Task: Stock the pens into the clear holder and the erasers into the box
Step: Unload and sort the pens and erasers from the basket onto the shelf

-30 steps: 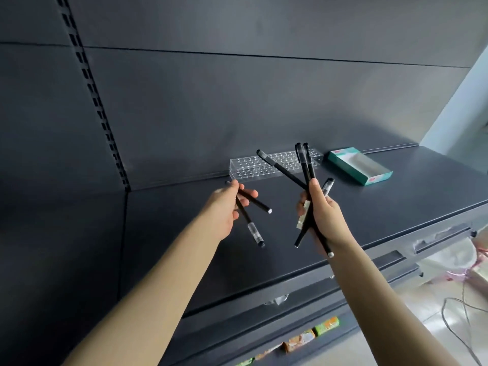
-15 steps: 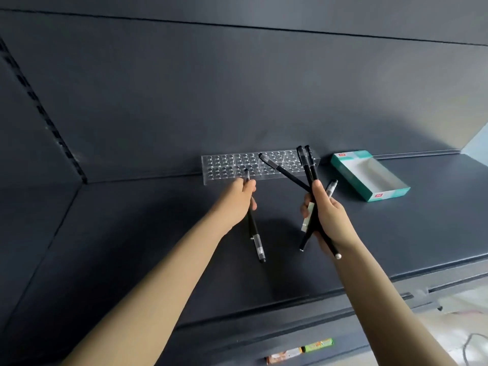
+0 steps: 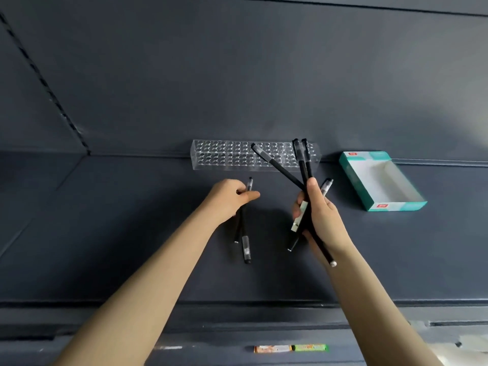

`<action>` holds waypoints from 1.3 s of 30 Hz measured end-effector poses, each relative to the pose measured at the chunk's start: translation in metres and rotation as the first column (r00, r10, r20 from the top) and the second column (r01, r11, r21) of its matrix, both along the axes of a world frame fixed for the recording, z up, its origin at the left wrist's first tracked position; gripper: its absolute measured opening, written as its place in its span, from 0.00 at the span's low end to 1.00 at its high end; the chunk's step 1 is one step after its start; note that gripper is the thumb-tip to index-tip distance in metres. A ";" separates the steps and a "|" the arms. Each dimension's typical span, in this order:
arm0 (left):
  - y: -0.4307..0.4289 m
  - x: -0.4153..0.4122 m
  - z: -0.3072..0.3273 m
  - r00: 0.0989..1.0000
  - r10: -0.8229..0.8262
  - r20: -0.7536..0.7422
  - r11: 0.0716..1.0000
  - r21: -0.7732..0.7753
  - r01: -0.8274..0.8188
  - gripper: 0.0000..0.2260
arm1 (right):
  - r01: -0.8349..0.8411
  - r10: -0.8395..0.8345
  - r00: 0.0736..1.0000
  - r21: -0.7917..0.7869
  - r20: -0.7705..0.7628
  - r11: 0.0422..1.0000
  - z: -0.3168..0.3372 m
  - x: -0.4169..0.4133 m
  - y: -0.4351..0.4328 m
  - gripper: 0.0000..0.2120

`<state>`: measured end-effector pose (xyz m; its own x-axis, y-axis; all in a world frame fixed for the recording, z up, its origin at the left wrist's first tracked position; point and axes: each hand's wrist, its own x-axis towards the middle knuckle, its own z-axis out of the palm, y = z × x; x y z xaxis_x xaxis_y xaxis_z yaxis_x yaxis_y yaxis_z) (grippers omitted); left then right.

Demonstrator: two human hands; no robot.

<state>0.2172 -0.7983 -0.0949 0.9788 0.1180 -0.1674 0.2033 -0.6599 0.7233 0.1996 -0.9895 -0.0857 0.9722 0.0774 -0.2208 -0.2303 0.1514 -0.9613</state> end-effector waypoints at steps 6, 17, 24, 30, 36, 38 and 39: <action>0.000 0.006 -0.001 0.999 0.037 0.018 0.998 0.048 -0.038 0.19 | -0.020 0.020 1.000 0.022 -0.006 1.000 -0.001 0.003 -0.002 0.21; -0.024 -0.004 -0.009 0.986 0.130 0.105 0.975 0.169 -0.147 0.21 | -0.049 0.050 0.999 0.061 -0.019 0.997 -0.002 0.000 -0.004 0.22; -0.003 -0.006 -0.004 0.979 0.163 0.121 0.981 -0.130 -0.147 0.14 | -0.063 0.066 0.997 0.107 -0.027 0.992 -0.007 0.001 -0.007 0.22; 0.019 0.008 0.001 0.985 0.088 0.146 0.963 -0.264 -0.046 0.03 | -0.063 0.073 0.996 0.165 -0.053 0.984 -0.012 0.005 -0.010 0.22; 0.003 0.012 -0.013 0.943 0.234 0.236 0.963 -0.191 -0.191 0.04 | -0.055 0.064 0.997 0.178 -0.049 0.982 -0.012 0.005 -0.010 0.22; -0.001 0.014 -0.017 0.931 0.270 0.246 0.955 -0.188 -0.228 0.04 | -0.051 0.061 0.997 0.185 -0.046 0.981 -0.012 0.004 -0.010 0.22; -0.002 0.016 -0.018 0.928 0.279 0.248 0.954 -0.179 -0.239 0.04 | -0.050 0.059 0.997 0.183 -0.045 0.982 -0.012 0.004 -0.010 0.22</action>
